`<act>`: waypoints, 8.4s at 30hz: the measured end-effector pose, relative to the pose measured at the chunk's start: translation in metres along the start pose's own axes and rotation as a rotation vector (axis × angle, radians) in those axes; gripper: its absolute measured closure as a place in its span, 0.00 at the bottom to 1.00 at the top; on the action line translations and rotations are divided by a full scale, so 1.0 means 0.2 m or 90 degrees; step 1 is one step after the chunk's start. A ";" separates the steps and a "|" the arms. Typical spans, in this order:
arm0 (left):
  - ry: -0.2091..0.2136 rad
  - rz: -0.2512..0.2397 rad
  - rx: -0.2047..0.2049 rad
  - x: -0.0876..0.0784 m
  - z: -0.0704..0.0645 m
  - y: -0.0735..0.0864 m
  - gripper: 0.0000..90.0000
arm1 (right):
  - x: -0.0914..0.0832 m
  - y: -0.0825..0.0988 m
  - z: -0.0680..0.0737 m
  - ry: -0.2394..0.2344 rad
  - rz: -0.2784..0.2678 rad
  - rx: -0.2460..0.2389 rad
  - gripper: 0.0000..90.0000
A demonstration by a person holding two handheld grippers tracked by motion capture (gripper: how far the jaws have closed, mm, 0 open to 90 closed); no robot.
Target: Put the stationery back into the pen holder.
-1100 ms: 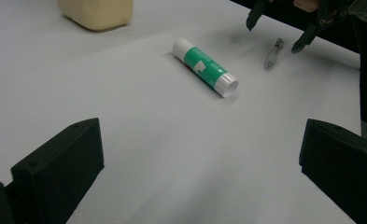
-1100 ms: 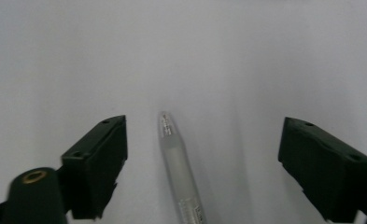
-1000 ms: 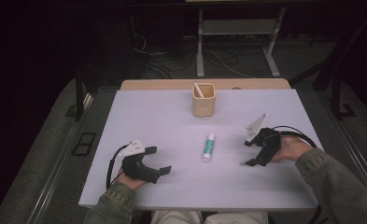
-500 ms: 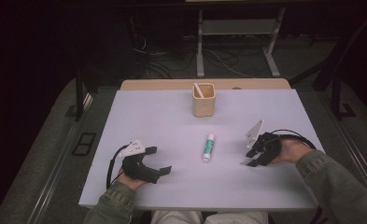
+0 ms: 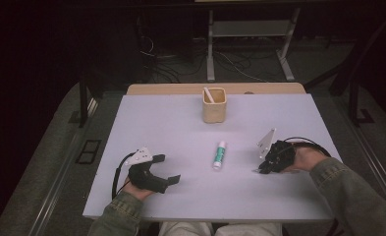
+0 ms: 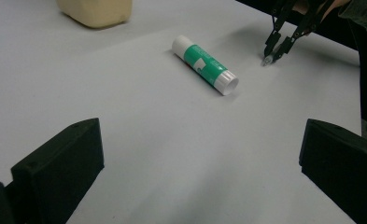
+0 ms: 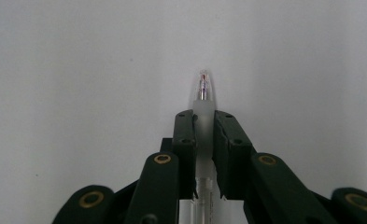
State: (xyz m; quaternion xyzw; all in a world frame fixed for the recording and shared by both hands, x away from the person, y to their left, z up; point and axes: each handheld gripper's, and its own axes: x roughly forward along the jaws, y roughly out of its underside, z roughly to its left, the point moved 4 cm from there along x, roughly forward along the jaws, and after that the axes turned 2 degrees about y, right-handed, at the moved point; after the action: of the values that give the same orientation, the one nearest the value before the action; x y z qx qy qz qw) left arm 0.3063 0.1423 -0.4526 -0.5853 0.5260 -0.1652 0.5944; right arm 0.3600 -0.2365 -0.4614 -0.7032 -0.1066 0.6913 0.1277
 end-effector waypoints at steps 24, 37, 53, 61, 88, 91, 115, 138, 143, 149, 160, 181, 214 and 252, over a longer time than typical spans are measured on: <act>0.001 0.003 0.000 0.00 0.01 0.00 0.00 | -0.18 -0.05 -0.06 0.032 -0.153 0.067 0.89; 0.000 0.000 -0.003 0.00 0.00 0.00 0.00 | -0.35 -0.11 -0.11 0.074 -0.241 0.097 0.89; 0.001 -0.002 0.001 0.00 0.00 0.00 0.00 | -0.54 -0.28 -0.20 0.098 -0.316 0.119 0.89; 0.002 -0.004 0.000 -0.01 0.00 0.00 0.00 | -0.60 -0.36 -0.27 0.119 -0.343 0.128 0.89; 0.008 -0.015 -0.001 -0.02 -0.01 -0.01 0.00 | -0.65 -0.52 -0.47 0.155 -0.384 0.175 0.89; 0.008 -0.015 -0.001 -0.02 -0.01 -0.01 0.00 | -0.65 -0.53 -0.48 0.160 -0.392 0.182 0.89; 0.011 -0.024 -0.006 -0.02 -0.01 -0.02 0.00 | -0.69 -0.71 -0.62 0.187 -0.456 0.217 0.89; 0.016 -0.029 -0.004 -0.03 -0.01 -0.02 0.00 | -0.62 -0.85 -0.77 0.207 -0.507 0.259 0.88; 0.016 -0.032 -0.006 -0.03 -0.01 -0.02 0.00 | -0.59 -0.86 -0.81 0.217 -0.508 0.267 0.88; 0.017 -0.038 -0.011 -0.03 -0.02 -0.02 0.00 | -0.57 -0.87 -0.85 0.226 -0.523 0.280 0.88; 0.018 -0.040 -0.009 -0.04 -0.01 -0.02 0.00 | -0.53 -0.86 -0.93 0.243 -0.551 0.298 0.88; 0.019 -0.046 -0.010 -0.05 -0.01 -0.03 0.00 | -0.44 -0.77 -1.03 0.289 -0.642 0.389 0.88; 0.016 -0.039 -0.008 -0.04 -0.01 -0.02 0.00 | -0.23 -0.68 -0.94 0.267 -0.577 0.430 0.66; 0.011 -0.025 -0.009 -0.02 -0.02 -0.02 0.00 | -0.42 -0.43 -0.48 0.215 -0.439 0.443 0.00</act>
State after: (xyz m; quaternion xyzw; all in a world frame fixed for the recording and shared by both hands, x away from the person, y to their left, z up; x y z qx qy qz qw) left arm 0.3031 0.1438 -0.4470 -0.5984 0.5203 -0.1782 0.5826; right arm 0.4558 -0.1854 -0.3529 -0.6449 -0.0740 0.4806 0.5896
